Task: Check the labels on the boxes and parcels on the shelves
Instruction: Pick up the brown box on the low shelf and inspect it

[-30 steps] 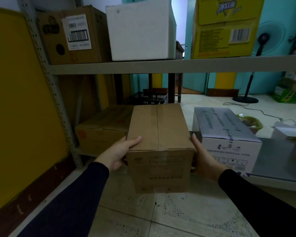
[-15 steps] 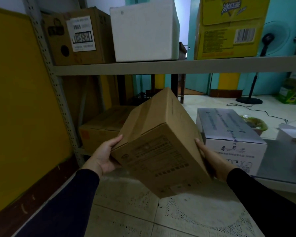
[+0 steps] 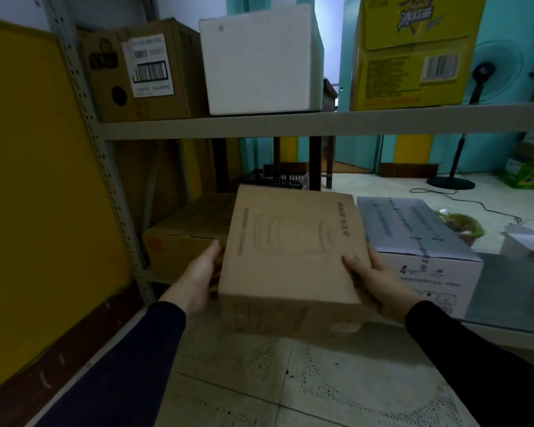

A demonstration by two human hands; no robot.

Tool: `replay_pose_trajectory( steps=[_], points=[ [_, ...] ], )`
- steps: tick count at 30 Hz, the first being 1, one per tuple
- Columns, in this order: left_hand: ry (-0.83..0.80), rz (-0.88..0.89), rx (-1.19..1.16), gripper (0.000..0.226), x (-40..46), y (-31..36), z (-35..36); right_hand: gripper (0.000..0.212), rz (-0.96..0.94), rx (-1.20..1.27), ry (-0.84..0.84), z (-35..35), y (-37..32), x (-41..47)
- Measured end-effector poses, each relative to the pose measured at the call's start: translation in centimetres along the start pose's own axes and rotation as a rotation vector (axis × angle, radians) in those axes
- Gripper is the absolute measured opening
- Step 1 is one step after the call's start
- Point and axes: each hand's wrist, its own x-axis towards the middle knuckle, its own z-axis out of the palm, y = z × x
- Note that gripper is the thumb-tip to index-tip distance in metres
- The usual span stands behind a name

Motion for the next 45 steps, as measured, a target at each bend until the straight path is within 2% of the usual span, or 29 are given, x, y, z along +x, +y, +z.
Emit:
replay_pose_trajectory(
  steps=[1,4,10,13,15,16,18,20,22,24,26,28,29,31,35,37,39,41,43,45],
  points=[
    [-0.054,-0.002,-0.004,0.046,-0.1,-0.1,0.6,0.035,-0.037,-0.077,-0.001,0.4,0.1,-0.1],
    [-0.077,-0.035,-0.001,0.05,-0.6,-1.1,1.4,0.048,-0.074,-0.177,-0.015,1.2,0.2,-0.3],
    [-0.058,-0.045,-0.049,0.046,-0.4,-1.6,1.4,0.045,-0.051,-0.185,0.0,1.0,-0.1,-0.8],
    [0.037,-0.02,-0.069,0.043,-0.2,-1.0,0.6,0.044,0.006,-0.096,0.018,0.4,-0.3,-0.7],
    [0.107,0.004,-0.009,0.054,-0.1,-0.9,-0.5,0.042,0.064,0.006,0.031,0.1,-0.6,-0.8],
    [0.127,-0.009,0.034,0.068,0.1,-1.0,-1.1,0.04,0.092,0.055,0.03,0.0,-0.8,-0.9],
    [0.077,-0.082,0.003,0.081,-0.2,-1.5,-2.0,0.038,0.144,0.14,0.01,0.0,-1.0,-1.0],
    [-0.012,-0.094,-0.117,0.065,-1.0,-1.5,-2.3,0.038,0.162,0.172,-0.009,0.0,-1.3,-1.2],
    [-0.037,-0.055,-0.217,0.051,-0.9,-1.6,-2.6,0.038,0.125,0.069,0.016,0.2,-1.4,-1.2],
    [-0.01,-0.005,-0.232,0.053,-0.8,-1.3,-2.3,0.051,0.085,-0.197,0.083,0.6,-1.4,-1.0],
    [0.038,0.021,-0.157,0.057,-0.8,-0.7,-1.5,0.071,0.083,-0.346,0.067,1.7,-1.7,-1.0],
    [0.087,0.059,-0.01,0.056,-0.5,-0.3,-0.4,0.098,0.118,-0.327,-0.028,3.3,-2.2,-0.7],
    [0.101,0.098,0.083,0.053,-0.5,-0.1,0.2,0.103,0.157,-0.265,-0.08,4.4,-2.6,-0.9],
    [0.128,0.17,0.202,0.048,-0.5,0.2,1.3,0.097,0.207,-0.153,-0.139,5.8,-3.5,-1.3],
    [0.133,0.289,0.374,0.039,-0.9,0.4,2.1,0.065,0.252,-0.128,-0.107,5.7,-3.2,-1.2],
    [0.128,0.298,0.361,0.04,-0.9,0.9,2.1,0.05,0.265,-0.075,-0.058,5.1,-3.0,-1.2],
    [0.099,0.266,0.238,0.042,-1.1,1.4,2.2,0.043,0.269,0.005,-0.04,4.7,-3.1,-1.5],
    [0.116,0.223,0.181,0.056,-0.9,1.7,1.6,0.041,0.267,0.113,-0.046,3.9,-3.0,-1.5],
    [0.181,0.158,0.218,0.071,-0.6,1.1,0.3,0.039,0.253,0.185,-0.056,3.0,-3.0,-1.5],
    [0.161,0.034,0.179,0.098,-0.4,0.0,-1.4,0.036,0.223,0.224,-0.069,2.2,-3.1,-1.8]
  ],
)
